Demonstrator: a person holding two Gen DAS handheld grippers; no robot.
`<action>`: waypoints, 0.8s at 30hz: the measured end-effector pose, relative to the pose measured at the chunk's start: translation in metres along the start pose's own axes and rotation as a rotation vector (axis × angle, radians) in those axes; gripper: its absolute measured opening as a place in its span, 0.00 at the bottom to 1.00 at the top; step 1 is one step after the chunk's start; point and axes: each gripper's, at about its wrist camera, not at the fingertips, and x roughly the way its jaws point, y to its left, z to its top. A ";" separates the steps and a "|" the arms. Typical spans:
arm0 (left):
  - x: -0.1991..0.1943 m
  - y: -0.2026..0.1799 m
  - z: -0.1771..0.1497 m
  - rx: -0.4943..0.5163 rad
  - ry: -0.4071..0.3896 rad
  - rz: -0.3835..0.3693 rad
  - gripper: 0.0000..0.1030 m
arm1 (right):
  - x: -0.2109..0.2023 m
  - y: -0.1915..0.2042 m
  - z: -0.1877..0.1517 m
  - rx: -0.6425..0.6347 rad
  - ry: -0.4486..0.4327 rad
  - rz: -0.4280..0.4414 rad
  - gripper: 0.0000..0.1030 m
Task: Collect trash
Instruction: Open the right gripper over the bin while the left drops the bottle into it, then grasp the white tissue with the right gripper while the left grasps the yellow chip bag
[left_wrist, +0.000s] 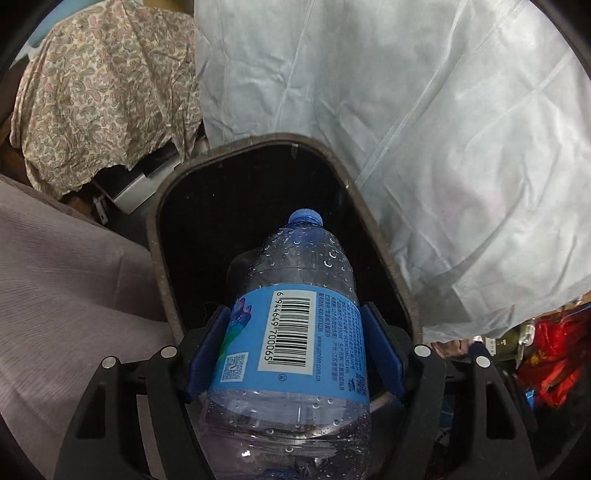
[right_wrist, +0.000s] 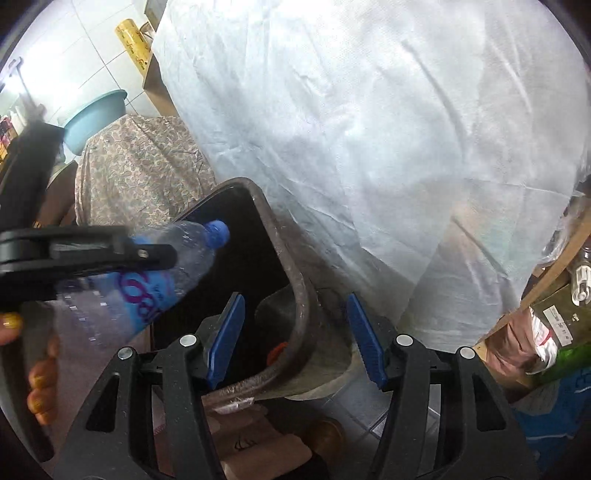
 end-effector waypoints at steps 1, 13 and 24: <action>0.002 0.002 -0.001 -0.007 0.003 0.003 0.70 | -0.003 -0.001 0.000 0.002 -0.002 0.000 0.59; -0.028 0.008 0.000 -0.040 -0.067 -0.007 0.81 | -0.058 0.004 0.005 0.008 -0.110 -0.040 0.71; -0.150 0.017 -0.058 0.083 -0.284 -0.080 0.89 | -0.113 0.047 -0.001 -0.052 -0.160 0.060 0.76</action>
